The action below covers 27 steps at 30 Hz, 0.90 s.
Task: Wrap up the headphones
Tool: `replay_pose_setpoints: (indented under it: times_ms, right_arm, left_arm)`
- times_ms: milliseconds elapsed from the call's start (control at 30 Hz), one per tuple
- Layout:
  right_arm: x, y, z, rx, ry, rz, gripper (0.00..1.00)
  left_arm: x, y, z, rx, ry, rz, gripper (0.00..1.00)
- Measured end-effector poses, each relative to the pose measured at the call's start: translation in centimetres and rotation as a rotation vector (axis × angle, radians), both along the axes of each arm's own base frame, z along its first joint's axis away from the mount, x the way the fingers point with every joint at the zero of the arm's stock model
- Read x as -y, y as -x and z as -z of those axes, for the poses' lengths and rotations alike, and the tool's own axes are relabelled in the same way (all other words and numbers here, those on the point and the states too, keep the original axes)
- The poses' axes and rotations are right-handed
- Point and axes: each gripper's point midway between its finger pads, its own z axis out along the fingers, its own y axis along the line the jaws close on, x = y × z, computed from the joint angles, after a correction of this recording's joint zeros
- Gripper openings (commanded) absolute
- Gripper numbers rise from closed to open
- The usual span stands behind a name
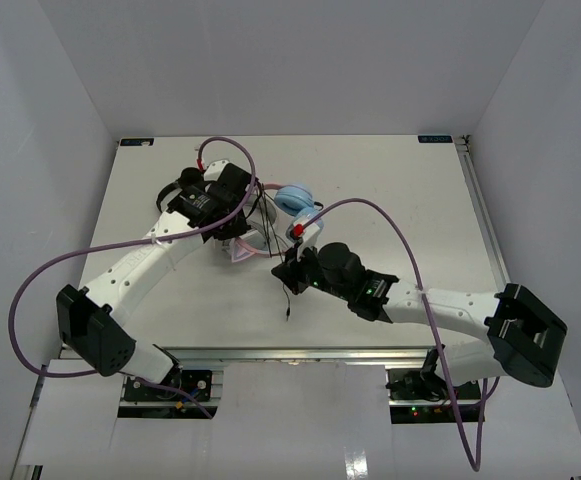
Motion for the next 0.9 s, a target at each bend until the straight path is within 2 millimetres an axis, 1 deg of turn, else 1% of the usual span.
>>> replay_pose_setpoints:
  times_ms: [100, 200, 267, 333, 467, 733, 900]
  right_arm:
    - [-0.2, -0.4, -0.3, 0.040, -0.009, 0.033, 0.08]
    - [-0.3, -0.6, -0.2, 0.068, -0.025, 0.057, 0.11]
    - [-0.1, -0.6, 0.5, 0.078, -0.030, 0.067, 0.12]
    - [0.2, -0.5, 1.6, 0.079, -0.020, 0.069, 0.13]
    - [0.5, -0.3, 3.3, 0.080, -0.001, 0.068, 0.20]
    - [0.4, 0.2, 3.0, 0.127, -0.072, 0.055, 0.27]
    - [0.7, 0.6, 4.7, 0.131, -0.075, 0.044, 0.29]
  left_arm:
    - [-0.1, 0.0, 0.0, 0.003, 0.013, -0.015, 0.00]
    - [-0.1, 0.2, 0.1, 0.001, 0.021, -0.025, 0.00]
    - [-0.2, 0.3, 0.1, 0.001, 0.029, -0.033, 0.00]
    - [-0.3, 0.5, -0.1, 0.005, 0.042, -0.041, 0.00]
    - [-0.3, 0.7, -0.7, 0.019, 0.071, -0.049, 0.00]
    - [-0.1, 1.0, -1.6, 0.036, 0.112, -0.055, 0.00]
    - [0.0, 1.2, -1.7, 0.037, 0.127, -0.057, 0.00]
